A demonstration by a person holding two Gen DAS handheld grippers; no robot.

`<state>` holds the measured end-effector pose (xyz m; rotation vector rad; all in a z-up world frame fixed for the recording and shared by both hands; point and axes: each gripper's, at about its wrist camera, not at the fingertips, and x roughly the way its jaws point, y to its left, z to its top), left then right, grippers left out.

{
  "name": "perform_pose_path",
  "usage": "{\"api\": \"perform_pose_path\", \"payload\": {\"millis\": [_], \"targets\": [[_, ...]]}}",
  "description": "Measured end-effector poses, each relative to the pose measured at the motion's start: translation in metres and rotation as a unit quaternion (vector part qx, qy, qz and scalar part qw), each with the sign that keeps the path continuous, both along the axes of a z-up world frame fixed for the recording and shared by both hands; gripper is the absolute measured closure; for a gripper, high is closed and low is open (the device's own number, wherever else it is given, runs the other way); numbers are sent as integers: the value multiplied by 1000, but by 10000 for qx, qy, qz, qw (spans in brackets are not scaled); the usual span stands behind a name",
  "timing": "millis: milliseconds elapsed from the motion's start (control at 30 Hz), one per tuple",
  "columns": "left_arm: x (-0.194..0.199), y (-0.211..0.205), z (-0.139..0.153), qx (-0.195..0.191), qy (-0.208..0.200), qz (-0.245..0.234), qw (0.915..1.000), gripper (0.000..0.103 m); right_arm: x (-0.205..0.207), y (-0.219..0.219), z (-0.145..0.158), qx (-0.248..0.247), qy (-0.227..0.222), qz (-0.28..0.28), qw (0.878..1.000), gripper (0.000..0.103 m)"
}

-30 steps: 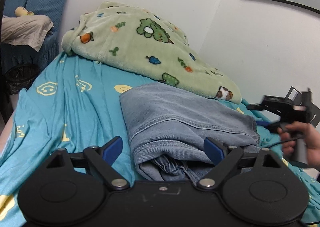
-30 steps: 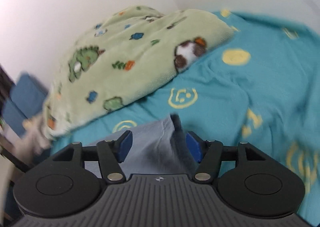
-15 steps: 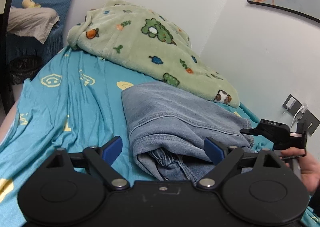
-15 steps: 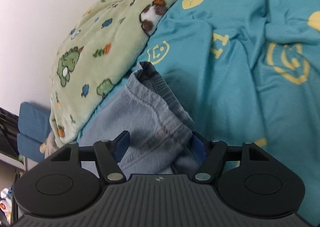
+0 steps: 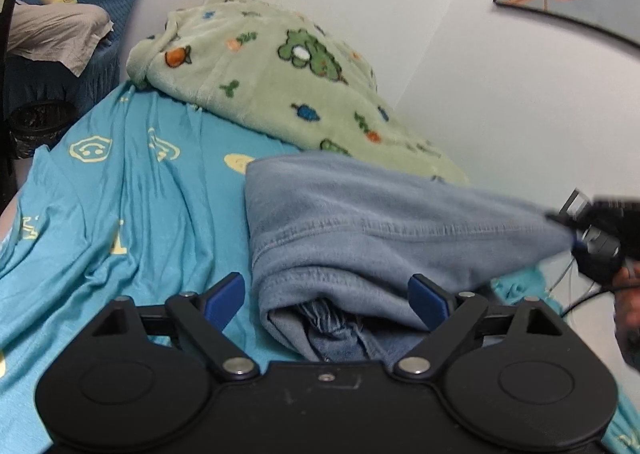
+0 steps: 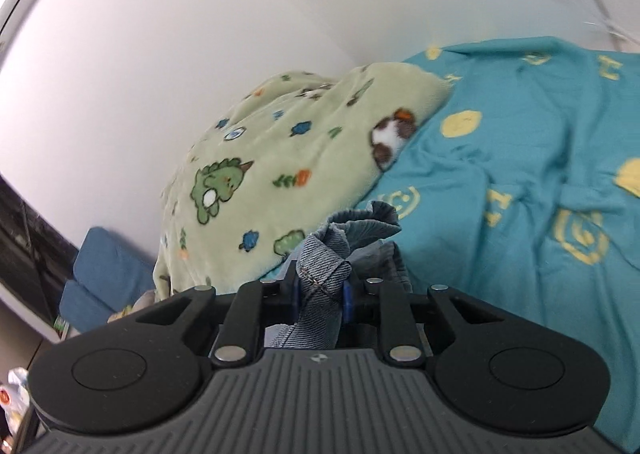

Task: Fold clothes
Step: 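Grasp one end of the folded jeans with the right gripper while the left gripper grasps the other end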

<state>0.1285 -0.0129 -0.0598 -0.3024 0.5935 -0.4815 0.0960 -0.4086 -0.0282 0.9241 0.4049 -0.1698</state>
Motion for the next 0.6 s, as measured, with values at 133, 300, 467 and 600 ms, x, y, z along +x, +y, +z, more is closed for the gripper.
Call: {"api": "perform_pose_path", "payload": {"millis": [133,300,467,600], "targets": [[3,7,2,-315,104,37,9994,16,-15,1,-45,466,894,-114,9948,83],[14,15,-5,-657,447,88,9968,16,-14,-1,-80,771,1543,34,9850,74],[26,28,-15,-1151,862,243,9893,15,-27,4,-46,-253,1337,-36,9907,42],[36,34,-24,-1547,1179,411,9800,15,-28,-3,-49,-324,1178,-69,9925,28]]}}
